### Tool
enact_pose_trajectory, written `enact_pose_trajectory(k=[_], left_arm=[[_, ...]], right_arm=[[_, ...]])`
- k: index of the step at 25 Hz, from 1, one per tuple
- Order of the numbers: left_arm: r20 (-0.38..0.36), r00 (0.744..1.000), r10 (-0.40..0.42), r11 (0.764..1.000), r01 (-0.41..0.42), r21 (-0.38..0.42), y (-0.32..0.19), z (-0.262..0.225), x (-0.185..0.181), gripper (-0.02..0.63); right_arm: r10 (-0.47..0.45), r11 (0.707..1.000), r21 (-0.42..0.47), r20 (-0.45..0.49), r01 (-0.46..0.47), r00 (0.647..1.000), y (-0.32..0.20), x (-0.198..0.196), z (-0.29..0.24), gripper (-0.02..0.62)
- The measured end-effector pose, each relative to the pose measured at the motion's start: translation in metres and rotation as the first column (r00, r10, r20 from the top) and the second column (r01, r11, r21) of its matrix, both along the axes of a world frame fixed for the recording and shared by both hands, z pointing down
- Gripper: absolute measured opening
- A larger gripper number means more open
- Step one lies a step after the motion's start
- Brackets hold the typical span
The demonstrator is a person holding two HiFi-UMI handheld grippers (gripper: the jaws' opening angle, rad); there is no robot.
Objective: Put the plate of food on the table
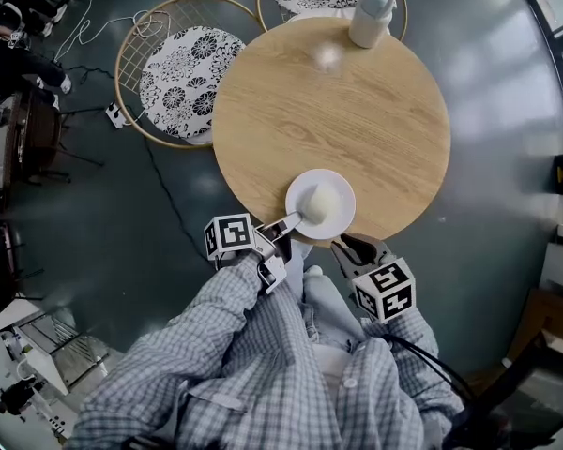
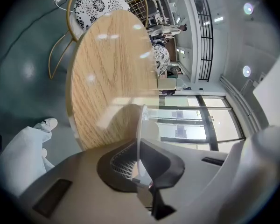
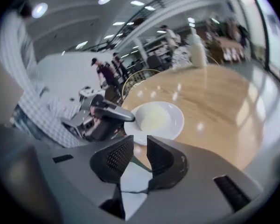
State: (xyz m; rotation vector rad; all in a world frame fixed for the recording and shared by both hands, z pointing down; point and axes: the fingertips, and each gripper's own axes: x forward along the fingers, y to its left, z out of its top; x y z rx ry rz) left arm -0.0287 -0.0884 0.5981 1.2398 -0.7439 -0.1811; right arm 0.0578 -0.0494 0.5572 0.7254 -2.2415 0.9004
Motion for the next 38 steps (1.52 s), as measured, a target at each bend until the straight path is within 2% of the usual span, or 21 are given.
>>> enact_pose_trajectory(k=[1,2,3,5,6,8,10,12,15,16,17,23,27,30,32,38], left_arm=[[0.0,1.0,-0.001,1.0,0.001,0.0,0.0,0.0,0.0,0.018],[0.001,1.0,-0.001,1.0,0.001,0.0,0.0,0.001,0.001,0.018],[0.001,1.0,0.0,1.0,0.0,0.0,0.0,0.001,0.001,0.018],[0.002,1.0,0.0,1.0,0.0,0.001,0.0,0.0,0.002,0.018],[0.002,1.0,0.001,1.0,-0.001,0.001,0.0,0.0,0.002,0.018],[0.002,1.0,0.001,1.0,-0.001,0.0,0.0,0.001,0.002,0.018],[0.0,1.0,-0.001,1.0,0.001,-0.001,0.0,0.002,0.002,0.018],[0.0,1.0,-0.002,1.0,0.002,0.0,0.0,0.002,0.002,0.018],[0.004,1.0,-0.001,1.0,0.001,0.002,0.0,0.002,0.001,0.018],[0.003,1.0,-0.002,1.0,0.002,0.002,0.0,0.003,0.001,0.018],[0.002,1.0,-0.003,1.0,0.003,0.001,0.0,0.003,0.002,0.018],[0.019,0.999,0.03,0.999,-0.03,0.014,0.0,-0.001,0.004,0.018],[0.05,0.996,0.07,0.997,-0.071,0.032,-0.003,-0.004,0.006,0.02],[0.043,0.997,0.056,0.997,-0.059,0.048,-0.003,-0.009,0.006,0.029],[0.051,0.997,0.05,0.998,-0.052,0.046,-0.001,-0.009,0.002,0.046],[0.08,0.995,0.055,0.997,-0.059,0.054,0.011,-0.012,-0.011,0.046]], right_arm=[[-0.109,0.988,0.098,-0.092,0.118,0.99,0.002,-0.005,-0.003,0.089],[-0.209,0.954,0.176,-0.189,0.243,0.959,0.005,-0.01,-0.003,0.089],[-0.297,0.901,0.233,-0.283,0.366,0.912,0.009,-0.015,-0.001,0.089],[-0.416,0.775,0.285,-0.442,0.564,0.794,0.015,-0.023,0.005,0.089],[-0.447,0.722,0.29,-0.498,0.628,0.743,0.017,-0.026,0.009,0.089],[-0.476,0.649,0.293,-0.563,0.702,0.675,0.019,-0.032,0.016,0.089],[-0.481,0.591,0.303,-0.611,0.747,0.628,0.021,-0.038,0.022,0.089],[-0.469,0.55,0.307,-0.656,0.777,0.592,0.021,-0.04,0.026,0.089],[-0.453,0.524,0.308,-0.689,0.794,0.566,0.018,-0.041,0.028,0.087],[-0.449,0.52,0.309,-0.694,0.796,0.563,0.017,-0.041,0.028,0.056],[-0.448,0.52,0.31,-0.694,0.796,0.563,0.016,-0.041,0.028,0.052],[-0.438,0.567,0.307,-0.673,0.764,0.596,0.016,-0.039,0.025,0.049],[-0.428,0.573,0.31,-0.676,0.758,0.6,0.015,-0.04,0.024,0.049],[-0.421,0.588,0.312,-0.669,0.746,0.612,0.014,-0.041,0.023,0.049],[-0.423,0.585,0.31,-0.672,0.749,0.608,0.014,-0.041,0.024,0.049],[-0.441,0.58,0.289,-0.674,0.762,0.592,0.016,-0.039,0.03,0.049]])
